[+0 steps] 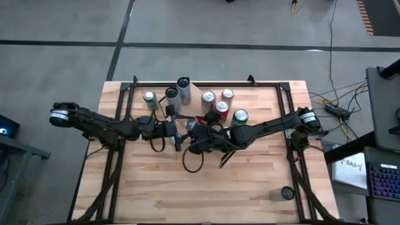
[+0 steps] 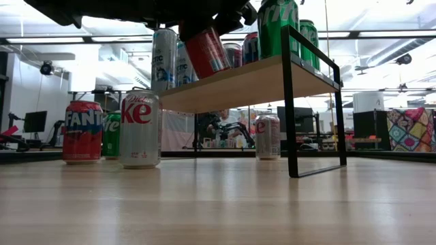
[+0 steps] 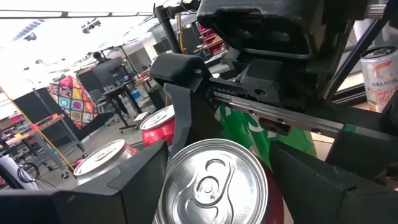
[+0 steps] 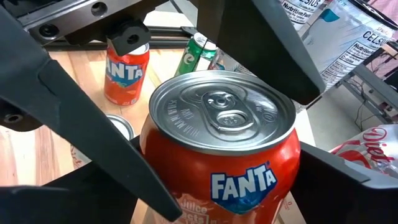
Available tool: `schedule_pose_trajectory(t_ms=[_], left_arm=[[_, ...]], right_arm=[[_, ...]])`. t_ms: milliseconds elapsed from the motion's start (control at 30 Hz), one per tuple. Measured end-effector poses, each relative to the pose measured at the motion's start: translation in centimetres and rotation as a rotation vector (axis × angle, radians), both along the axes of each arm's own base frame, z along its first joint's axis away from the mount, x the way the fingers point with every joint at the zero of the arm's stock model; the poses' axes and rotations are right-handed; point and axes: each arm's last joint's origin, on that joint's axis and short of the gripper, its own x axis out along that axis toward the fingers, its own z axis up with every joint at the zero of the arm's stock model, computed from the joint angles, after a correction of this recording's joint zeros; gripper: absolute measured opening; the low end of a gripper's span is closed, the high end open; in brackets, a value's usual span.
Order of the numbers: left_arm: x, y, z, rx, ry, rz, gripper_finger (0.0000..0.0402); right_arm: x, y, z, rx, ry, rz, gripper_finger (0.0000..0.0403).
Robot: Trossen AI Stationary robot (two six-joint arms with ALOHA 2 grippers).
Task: Place canned beverage on shelf
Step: Put the right orange soda can on the shelf aligned with the other orange soda can
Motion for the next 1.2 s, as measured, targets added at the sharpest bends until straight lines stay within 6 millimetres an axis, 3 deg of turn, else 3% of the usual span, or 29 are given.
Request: schedule_pose_trajectory(t_ms=[1200], left_arm=[[0.00,-0.01,-0.02,0.002,0.001,-0.003,0.0268]], right_arm=[[-0.03,-0.30,-0.13,0.044,0.010,0.020,0.0338]])
